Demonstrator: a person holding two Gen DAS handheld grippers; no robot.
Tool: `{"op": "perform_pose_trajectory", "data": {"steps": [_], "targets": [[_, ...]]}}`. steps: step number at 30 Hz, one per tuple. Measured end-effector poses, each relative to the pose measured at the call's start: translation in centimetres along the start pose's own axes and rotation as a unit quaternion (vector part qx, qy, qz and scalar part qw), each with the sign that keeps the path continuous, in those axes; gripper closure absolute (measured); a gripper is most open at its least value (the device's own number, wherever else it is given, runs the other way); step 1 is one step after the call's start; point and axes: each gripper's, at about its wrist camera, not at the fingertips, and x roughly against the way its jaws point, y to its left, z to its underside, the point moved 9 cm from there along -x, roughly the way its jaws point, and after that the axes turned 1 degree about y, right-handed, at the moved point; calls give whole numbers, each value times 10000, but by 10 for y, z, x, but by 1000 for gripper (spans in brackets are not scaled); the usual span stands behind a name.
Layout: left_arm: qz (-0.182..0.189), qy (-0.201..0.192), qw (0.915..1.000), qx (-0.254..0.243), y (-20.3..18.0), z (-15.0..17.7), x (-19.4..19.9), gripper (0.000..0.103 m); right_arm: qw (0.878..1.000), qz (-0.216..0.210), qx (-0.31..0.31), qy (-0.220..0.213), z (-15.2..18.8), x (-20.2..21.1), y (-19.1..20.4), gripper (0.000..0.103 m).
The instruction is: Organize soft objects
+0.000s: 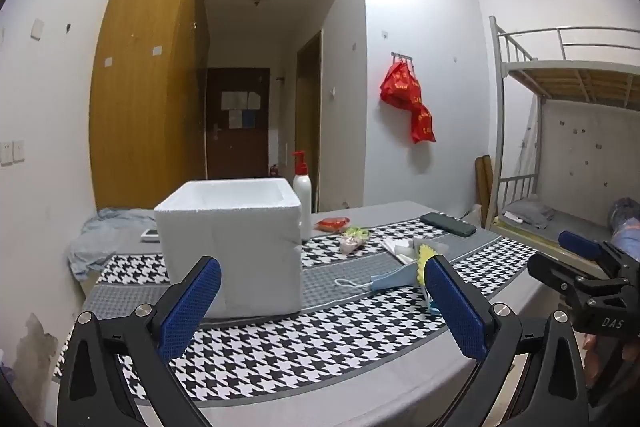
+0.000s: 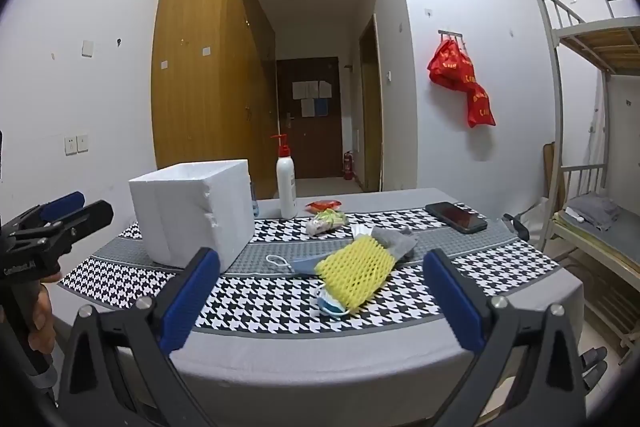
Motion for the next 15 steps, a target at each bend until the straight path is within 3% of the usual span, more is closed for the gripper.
{"op": "perform_pose_trajectory", "data": {"steps": [10, 15], "targets": [[-37, -104, 9999, 38, 3, 0, 0, 1, 10000, -22, 29, 3, 1, -1, 3, 0], [121, -100, 9998, 83, 3, 0, 1, 1, 10000, -22, 46, -6, 0, -1, 2, 0]]}}
